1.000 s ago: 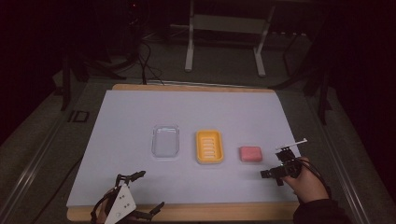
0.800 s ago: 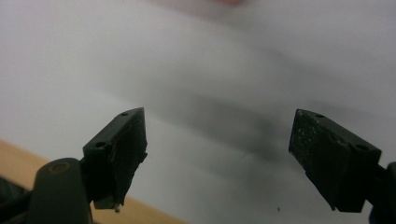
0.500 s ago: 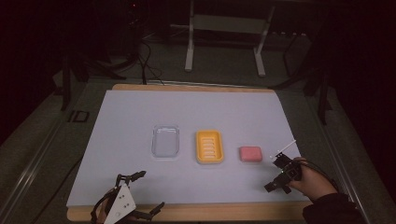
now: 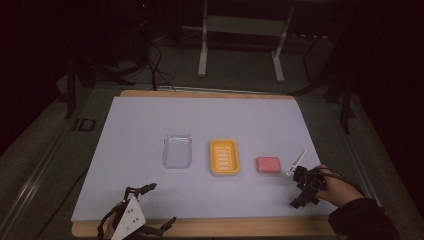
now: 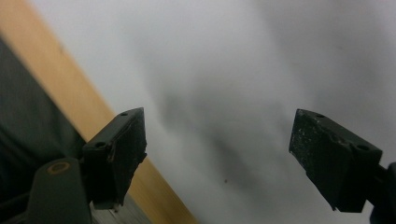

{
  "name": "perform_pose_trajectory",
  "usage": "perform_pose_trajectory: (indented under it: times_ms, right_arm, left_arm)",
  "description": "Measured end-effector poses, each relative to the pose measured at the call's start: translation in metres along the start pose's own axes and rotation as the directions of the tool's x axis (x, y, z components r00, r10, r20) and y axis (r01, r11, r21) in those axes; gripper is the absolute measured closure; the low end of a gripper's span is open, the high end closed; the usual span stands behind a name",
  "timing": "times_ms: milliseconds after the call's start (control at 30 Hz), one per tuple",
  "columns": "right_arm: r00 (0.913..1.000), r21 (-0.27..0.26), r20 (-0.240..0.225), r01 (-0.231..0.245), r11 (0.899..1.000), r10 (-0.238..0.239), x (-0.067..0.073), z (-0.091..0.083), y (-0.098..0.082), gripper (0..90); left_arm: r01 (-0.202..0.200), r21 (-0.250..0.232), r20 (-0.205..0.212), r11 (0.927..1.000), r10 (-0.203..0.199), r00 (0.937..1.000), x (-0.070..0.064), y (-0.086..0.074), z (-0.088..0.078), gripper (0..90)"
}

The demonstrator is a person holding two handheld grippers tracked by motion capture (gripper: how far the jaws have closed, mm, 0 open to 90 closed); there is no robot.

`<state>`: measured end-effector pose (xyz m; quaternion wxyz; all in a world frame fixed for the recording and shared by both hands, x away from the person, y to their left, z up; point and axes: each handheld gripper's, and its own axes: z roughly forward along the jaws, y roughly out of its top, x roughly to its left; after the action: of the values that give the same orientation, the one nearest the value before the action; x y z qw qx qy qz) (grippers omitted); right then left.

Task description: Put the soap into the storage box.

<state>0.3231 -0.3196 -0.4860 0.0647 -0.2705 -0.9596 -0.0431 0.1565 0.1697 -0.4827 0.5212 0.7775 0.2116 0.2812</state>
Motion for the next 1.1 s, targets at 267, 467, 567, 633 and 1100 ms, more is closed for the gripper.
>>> perform_pose_trajectory:
  times_ms: [267,467,567,633,1100]
  right_arm:
    - [0.9848,0.077,0.002,0.173,0.982,-0.174,-0.01,-0.001,0.001,19.2]
    - [0.979,0.088,-0.009,0.204,0.975,-0.204,-0.022,-0.006,0.0,19.3]
    - [0.9785,0.082,-0.018,0.206,0.975,-0.205,-0.028,-0.009,0.002,19.5]
    - [0.9762,0.083,-0.012,0.217,0.973,-0.217,-0.032,-0.011,0.003,19.4]
    - [0.9639,0.067,0.05,0.258,0.964,-0.261,-0.054,-0.013,0.025,23.0]
  left_arm:
    - [-0.001,0.003,0.002,1.0,0.001,1.0,0.0,0.0,0.0,0.5]
    - [0.001,0.004,0.001,1.0,-0.001,1.0,0.0,0.0,0.0,0.5]
    - [0.001,0.005,-0.001,1.0,-0.001,1.0,0.0,0.0,0.0,0.5]
    - [0.003,0.005,-0.001,1.0,-0.003,1.0,0.0,-0.001,0.0,0.5]
    - [0.006,0.011,-0.004,0.9999,-0.006,1.0,0.001,-0.002,-0.002,0.5]
